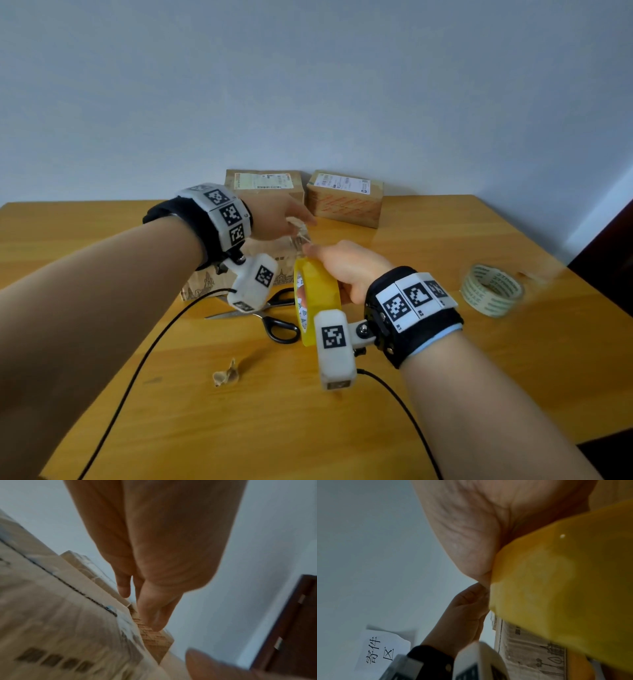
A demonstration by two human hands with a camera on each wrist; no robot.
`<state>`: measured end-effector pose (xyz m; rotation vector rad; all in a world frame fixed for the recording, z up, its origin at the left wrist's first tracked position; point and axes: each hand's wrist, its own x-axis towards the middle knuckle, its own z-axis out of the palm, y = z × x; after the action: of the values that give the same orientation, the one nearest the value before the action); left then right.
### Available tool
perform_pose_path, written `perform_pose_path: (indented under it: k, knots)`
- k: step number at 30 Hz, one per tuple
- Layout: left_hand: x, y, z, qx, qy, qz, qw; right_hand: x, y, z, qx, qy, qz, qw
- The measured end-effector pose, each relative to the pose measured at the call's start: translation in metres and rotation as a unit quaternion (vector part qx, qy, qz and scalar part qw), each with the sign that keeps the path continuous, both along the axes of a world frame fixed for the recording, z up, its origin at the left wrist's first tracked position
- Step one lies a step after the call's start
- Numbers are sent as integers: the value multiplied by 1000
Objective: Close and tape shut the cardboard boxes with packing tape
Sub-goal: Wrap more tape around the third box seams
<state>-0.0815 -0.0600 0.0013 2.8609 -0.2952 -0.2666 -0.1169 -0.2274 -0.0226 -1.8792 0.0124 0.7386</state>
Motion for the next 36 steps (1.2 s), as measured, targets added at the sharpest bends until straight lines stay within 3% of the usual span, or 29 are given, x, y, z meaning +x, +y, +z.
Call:
perform_pose_path:
  k: [3,5,9,18,23,27,36]
  knots:
    - [-10,0,-9,61,98,-11,993,-1,-1,0,-1,-6,-5,1000]
    - [-14,0,-18,101,111,-41,988,-1,0,0,-1,-5,-13,1000]
    - [-19,1,-32,137,50,-69,987,-2,3,-4,2,-19,-35,999]
    - [-16,1,-40,129,29,-60,989,-9,4,-11,48,24,-47,997]
    - [-7,5,-42,112,-14,-40,993,-2,9,-10,75,-46,-96,991]
    - [3,13,-44,72,-47,20,996,11,13,-18,47,-100,-119,987]
    - [11,17,-58,117,-75,-13,990,16,11,-13,-5,-96,-116,989]
